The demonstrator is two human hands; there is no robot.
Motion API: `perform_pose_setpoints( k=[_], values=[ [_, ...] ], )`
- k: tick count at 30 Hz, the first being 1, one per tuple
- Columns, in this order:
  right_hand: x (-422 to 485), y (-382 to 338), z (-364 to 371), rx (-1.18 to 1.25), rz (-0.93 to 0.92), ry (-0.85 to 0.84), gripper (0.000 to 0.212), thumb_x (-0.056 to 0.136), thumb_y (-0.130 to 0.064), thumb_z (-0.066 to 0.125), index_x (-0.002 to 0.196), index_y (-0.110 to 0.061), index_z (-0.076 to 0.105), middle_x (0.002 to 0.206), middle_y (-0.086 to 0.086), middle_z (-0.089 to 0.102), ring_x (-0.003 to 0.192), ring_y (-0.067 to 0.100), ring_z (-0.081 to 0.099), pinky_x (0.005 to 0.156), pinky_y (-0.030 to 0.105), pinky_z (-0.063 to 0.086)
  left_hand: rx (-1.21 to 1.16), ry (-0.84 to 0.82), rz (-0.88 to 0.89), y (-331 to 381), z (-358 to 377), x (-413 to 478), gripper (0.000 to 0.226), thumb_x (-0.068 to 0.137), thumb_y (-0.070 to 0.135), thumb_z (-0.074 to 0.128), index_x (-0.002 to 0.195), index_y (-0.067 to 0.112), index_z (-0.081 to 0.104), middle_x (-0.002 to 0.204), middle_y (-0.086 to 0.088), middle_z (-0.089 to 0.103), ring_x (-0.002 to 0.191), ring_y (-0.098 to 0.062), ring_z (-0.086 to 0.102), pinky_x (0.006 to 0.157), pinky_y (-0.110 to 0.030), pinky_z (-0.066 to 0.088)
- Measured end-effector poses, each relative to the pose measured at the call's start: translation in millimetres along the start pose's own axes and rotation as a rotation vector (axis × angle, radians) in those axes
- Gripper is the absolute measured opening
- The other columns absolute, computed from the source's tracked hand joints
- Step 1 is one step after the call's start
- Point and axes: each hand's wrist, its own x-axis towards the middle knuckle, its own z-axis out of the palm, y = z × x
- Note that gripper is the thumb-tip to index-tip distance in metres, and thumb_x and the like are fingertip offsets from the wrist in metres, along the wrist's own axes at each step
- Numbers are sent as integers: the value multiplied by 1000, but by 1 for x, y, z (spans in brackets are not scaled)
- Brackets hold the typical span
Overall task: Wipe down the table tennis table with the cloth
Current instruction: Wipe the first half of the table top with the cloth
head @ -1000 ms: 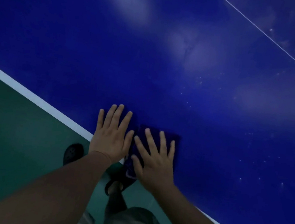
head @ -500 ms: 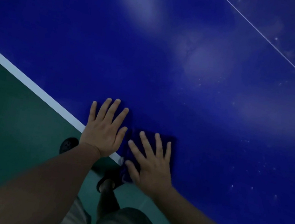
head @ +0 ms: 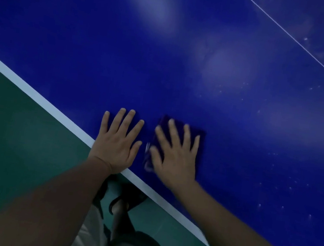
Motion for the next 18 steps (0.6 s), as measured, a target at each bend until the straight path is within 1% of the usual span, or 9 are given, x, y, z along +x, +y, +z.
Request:
perform_pose_setpoints(
  k=[2,3,5,7,10,12,13,15,18],
  values=[
    [-18,6,2,14,-146,-38,58,100,-65,24,155,-45,26,169,-10,12,154,33,11,119,66,6,2,-27,11,0,-1,1,64,101,49,22,154,16,36,161,-16,29,151,-36,20,120,-62,12],
    [-10,17,-1,7,-198,-46,57,100,-65,27,154,-46,28,168,-10,14,154,32,15,118,66,9,-1,-37,15,0,-3,2,64,101,49,22,154,16,36,161,-16,29,151,-35,20,120,-62,11],
    [30,47,-11,-21,-211,-33,57,98,-62,33,153,-45,32,167,-9,20,151,32,23,117,67,14,-4,-57,22,1,-6,4,64,101,50,24,154,17,37,161,-15,31,150,-35,22,121,-61,11],
    [87,77,-24,-21,-85,-29,58,98,-61,31,153,-45,31,166,-9,21,150,32,23,117,67,14,-23,-60,25,-1,-8,7,63,99,50,28,153,18,40,160,-13,33,150,-35,24,120,-61,13],
    [157,106,-40,23,186,-52,58,100,-63,21,156,-47,20,168,-11,11,153,31,12,120,64,7,-43,-75,54,-4,-14,13,62,97,50,32,150,20,45,158,-13,37,149,-36,25,119,-62,19],
    [175,96,-41,66,324,-57,59,100,-62,20,157,-47,15,169,-10,7,154,31,6,121,64,3,-49,-87,77,-7,-19,27,61,98,50,31,149,20,47,157,-13,38,149,-36,26,118,-62,20],
    [171,84,-39,66,355,-39,60,101,-62,20,158,-45,16,169,-9,7,154,32,5,121,64,3,-64,-96,83,-7,-21,35,61,98,50,29,149,21,47,158,-13,37,149,-36,26,119,-62,20],
    [137,53,-31,16,298,-12,60,101,-60,21,158,-42,21,169,-6,11,154,36,8,120,65,5,-81,-120,86,-6,-25,53,62,99,50,24,152,23,43,160,-12,33,150,-35,24,119,-62,18],
    [76,25,-18,7,72,-29,57,103,-61,21,156,-42,27,169,-8,14,154,35,12,119,67,9,-72,-148,101,-4,-27,77,64,99,50,19,155,26,36,163,-11,27,152,-35,19,121,-62,14]
  ],
)
